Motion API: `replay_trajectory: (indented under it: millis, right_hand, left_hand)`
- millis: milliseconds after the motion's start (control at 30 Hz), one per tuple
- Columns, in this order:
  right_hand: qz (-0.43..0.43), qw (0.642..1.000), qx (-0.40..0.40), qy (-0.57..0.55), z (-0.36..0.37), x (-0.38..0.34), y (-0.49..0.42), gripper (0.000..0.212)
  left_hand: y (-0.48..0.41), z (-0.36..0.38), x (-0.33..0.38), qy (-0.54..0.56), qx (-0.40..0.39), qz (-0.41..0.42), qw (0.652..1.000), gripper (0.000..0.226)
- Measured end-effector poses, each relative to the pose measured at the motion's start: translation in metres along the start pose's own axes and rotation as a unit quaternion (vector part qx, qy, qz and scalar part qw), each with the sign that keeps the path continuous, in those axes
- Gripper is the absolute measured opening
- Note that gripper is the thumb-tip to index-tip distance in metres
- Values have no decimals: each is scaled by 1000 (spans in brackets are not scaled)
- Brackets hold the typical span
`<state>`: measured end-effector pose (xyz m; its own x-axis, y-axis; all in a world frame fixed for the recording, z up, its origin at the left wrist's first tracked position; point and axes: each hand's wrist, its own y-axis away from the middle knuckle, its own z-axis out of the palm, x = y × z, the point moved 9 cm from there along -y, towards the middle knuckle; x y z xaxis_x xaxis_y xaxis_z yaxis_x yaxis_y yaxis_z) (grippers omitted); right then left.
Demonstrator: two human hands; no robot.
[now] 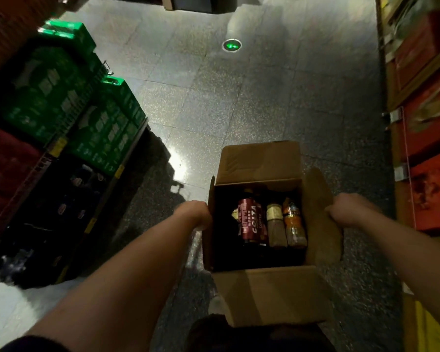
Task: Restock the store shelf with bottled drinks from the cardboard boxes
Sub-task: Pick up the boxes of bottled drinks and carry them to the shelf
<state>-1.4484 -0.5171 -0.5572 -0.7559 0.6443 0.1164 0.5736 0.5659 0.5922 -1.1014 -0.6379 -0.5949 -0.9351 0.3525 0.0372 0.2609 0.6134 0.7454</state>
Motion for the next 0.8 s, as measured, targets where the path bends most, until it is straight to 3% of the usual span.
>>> replay_trajectory:
  millis: [333, 500, 800]
  right_hand:
    - [-75, 997, -20, 21, -93, -78, -120, 33]
    - [-92, 995, -1, 43, -148, -123, -159, 25]
    - [-61, 996, -4, 65, -201, -200, -200, 29]
  left_hand:
    - [-87, -107, -20, 44, 28, -53, 997, 32]
    - [-118, -146, -36, 75, 24, -75, 994, 18]
    - [-193, -206, -88, 91, -5, -47, 995, 25]
